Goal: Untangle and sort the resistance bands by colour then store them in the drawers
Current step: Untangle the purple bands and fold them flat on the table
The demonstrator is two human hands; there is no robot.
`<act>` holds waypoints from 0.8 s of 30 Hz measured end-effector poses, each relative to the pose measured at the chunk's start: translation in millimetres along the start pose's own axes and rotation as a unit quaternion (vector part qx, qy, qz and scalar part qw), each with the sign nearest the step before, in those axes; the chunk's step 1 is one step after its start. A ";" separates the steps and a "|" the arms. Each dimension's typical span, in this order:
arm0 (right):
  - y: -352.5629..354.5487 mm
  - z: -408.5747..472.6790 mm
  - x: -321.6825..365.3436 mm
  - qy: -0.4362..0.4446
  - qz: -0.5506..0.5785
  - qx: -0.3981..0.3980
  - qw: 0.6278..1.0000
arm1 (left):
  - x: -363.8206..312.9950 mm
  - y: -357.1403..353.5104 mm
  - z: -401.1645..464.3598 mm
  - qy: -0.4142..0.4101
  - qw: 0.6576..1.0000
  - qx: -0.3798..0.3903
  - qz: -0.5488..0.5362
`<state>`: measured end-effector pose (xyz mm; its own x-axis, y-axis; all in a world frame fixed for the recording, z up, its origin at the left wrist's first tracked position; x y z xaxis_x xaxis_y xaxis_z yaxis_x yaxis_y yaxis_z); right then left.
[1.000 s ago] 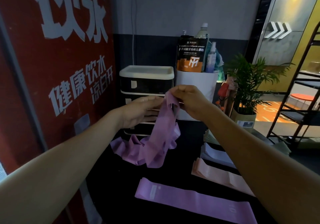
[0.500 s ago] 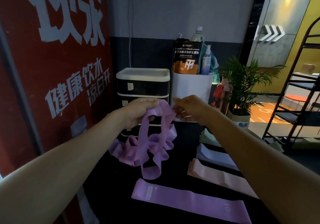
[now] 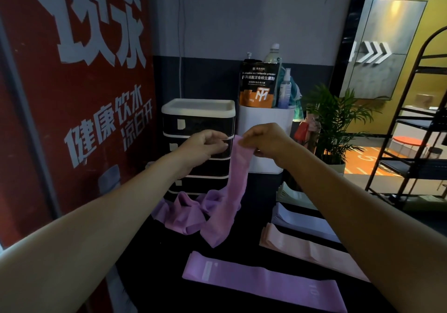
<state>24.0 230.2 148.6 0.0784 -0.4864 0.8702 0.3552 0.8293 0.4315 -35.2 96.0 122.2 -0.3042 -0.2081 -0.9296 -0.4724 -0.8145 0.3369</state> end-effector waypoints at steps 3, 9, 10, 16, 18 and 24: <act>4.0 -2.4 9.3 0.035 0.011 0.003 0.999 | -15.5 -11.4 0.5 -0.041 0.998 0.033 0.027; 17.8 -6.0 25.7 0.082 0.035 -0.008 0.996 | -43.5 -21.8 -2.4 -0.079 0.996 0.031 0.037; 20.4 -7.1 26.0 0.083 0.043 -0.013 0.996 | -46.1 -23.1 -2.7 -0.079 0.996 0.029 0.031; 29.3 -20.2 15.6 0.067 0.040 -0.026 0.997 | -57.0 -27.2 -6.6 -0.082 0.997 0.000 -0.012; 22.6 -24.8 5.0 0.043 0.016 -0.002 0.999 | -59.7 -27.0 -7.7 -0.074 0.996 -0.010 -0.049; 2.2 -37.9 -14.0 0.045 -0.039 0.047 0.997 | -69.3 -26.5 -16.2 -0.054 0.986 -0.015 -0.157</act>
<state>59.0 228.4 128.4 0.1387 -0.5692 0.8104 0.2743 0.8084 0.5208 11.8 123.2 175.3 -0.2340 0.1156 -0.9653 -0.5340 -0.8450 0.0282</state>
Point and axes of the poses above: each hand's wrist, its own z-axis towards the middle knuckle, its own y-axis out of the back of the hand, x = y × z, the point moved 10 cm from there along z, towards the middle knuckle, and after that the axes turned 4 degrees about y, right-handed, at the moved point
